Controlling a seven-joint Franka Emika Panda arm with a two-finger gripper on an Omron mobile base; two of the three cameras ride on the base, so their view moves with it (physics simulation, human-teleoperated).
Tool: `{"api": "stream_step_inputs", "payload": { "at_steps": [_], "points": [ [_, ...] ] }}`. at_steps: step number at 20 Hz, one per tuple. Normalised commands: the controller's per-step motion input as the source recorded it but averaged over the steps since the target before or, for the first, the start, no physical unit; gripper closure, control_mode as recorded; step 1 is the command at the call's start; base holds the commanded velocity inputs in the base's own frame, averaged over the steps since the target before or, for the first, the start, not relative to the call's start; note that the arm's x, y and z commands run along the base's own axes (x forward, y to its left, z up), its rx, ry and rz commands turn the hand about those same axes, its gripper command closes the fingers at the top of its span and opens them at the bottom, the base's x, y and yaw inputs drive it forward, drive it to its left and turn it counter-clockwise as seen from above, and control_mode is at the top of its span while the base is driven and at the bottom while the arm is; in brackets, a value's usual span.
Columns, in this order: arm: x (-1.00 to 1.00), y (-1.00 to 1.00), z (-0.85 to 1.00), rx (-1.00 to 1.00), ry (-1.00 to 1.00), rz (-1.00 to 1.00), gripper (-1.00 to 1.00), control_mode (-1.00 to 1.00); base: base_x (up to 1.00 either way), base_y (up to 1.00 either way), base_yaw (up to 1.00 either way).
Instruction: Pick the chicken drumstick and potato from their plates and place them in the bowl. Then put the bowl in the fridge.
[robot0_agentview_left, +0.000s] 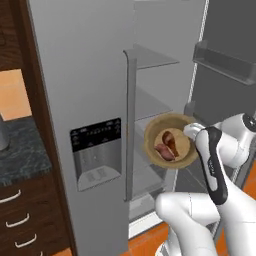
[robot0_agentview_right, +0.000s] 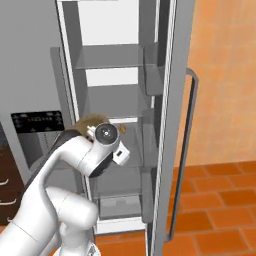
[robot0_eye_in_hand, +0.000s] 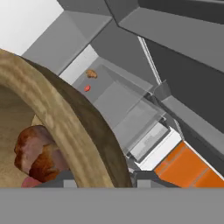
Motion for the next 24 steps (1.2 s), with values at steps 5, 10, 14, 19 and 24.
{"api": "stream_step_inputs", "payload": {
  "at_steps": [5,10,14,19,24],
  "points": [
    [0.0,0.0,0.0,0.0,0.0,0.0,1.0,1.0,0.49,-0.03,-0.16],
    [0.0,0.0,0.0,0.0,0.0,0.0,1.0,1.0,0.84,0.09,-0.11],
    [0.5,-0.1,0.0,0.01,-0.03,0.0,1.0,-1.0,0.16,0.0,-0.01],
    [0.79,-0.44,0.0,0.09,0.0,-0.09,1.0,-1.0,0.0,0.0,0.0],
    [1.0,-0.01,0.11,0.09,0.01,-0.13,1.0,-1.0,0.0,0.0,0.0]
  ]
}}
